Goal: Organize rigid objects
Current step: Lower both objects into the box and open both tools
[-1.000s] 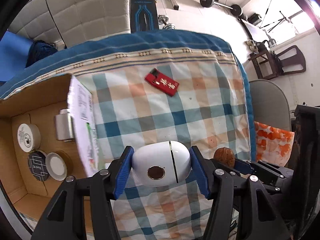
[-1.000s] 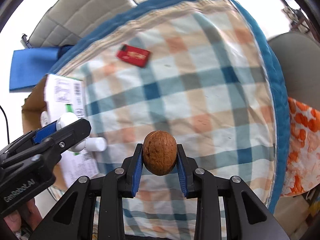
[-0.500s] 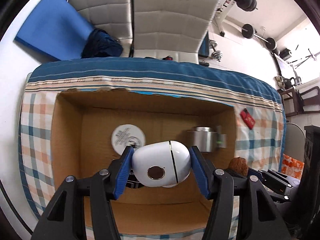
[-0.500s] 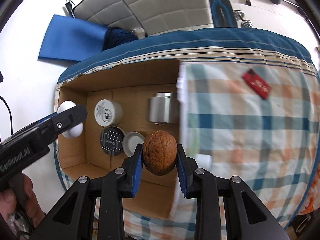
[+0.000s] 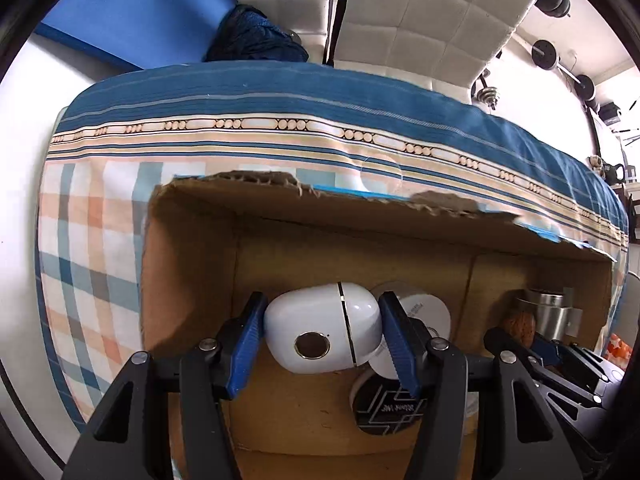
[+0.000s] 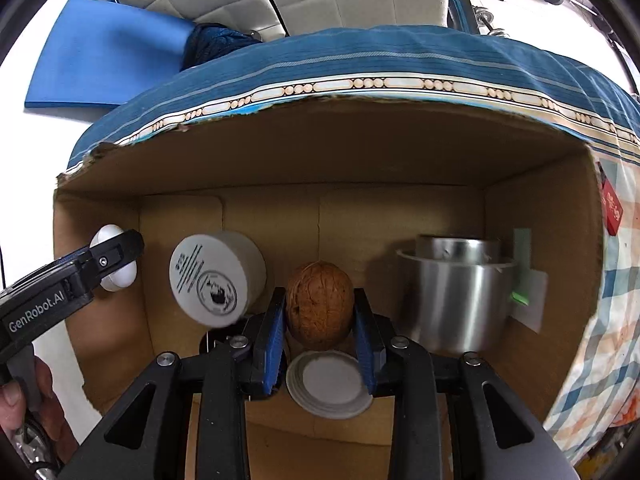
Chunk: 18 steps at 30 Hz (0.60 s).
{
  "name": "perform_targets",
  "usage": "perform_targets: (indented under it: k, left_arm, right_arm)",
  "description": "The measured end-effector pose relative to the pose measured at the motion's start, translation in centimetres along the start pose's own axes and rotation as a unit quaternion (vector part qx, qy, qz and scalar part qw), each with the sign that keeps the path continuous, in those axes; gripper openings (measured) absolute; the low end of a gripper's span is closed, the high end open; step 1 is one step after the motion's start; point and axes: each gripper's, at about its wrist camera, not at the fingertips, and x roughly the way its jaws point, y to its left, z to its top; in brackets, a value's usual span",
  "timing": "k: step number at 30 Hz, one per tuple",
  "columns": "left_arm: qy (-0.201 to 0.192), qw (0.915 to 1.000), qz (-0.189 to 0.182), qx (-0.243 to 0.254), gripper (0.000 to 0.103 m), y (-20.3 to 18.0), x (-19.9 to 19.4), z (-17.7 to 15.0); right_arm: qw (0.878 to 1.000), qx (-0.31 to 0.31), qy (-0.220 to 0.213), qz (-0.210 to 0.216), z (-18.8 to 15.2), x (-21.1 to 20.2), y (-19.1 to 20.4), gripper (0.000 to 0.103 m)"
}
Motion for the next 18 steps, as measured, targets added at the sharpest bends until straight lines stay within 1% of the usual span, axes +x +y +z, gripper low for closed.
perform_targets:
  k: [4,7,11,14,17,18]
  left_arm:
    - [0.013,0.9997,-0.001,0.019,0.055,-0.5,1.3,0.4]
    - [0.017,0.9995,0.002,0.025,0.055,-0.6,2.2,0.3]
    - [0.018,0.9995,0.001,0.027,0.055,-0.8,3.3,0.5]
    - [0.021,0.9995,-0.008,0.022,0.055,-0.8,3.5,1.0]
    - [0.022,0.9993,-0.024,0.016,0.060,-0.5,3.2,1.1]
    - [0.025,0.9994,-0.021,0.015,0.061,-0.6,3.1,1.2]
  right_arm:
    - [1.000,-0.001,0.004,-0.015,0.6,1.1,0.6,0.033]
    - [1.000,-0.002,-0.001,-0.018,0.9,1.8,1.1,0.034]
    - [1.000,-0.002,-0.013,-0.013,1.4,2.3,1.5,0.034]
    - [1.000,-0.003,-0.016,-0.005,2.1,2.6,1.9,0.034]
    - [1.000,0.001,-0.017,-0.014,2.4,2.5,2.0,0.035]
    - [1.000,0.001,-0.017,-0.018,2.5,2.5,2.1,0.039]
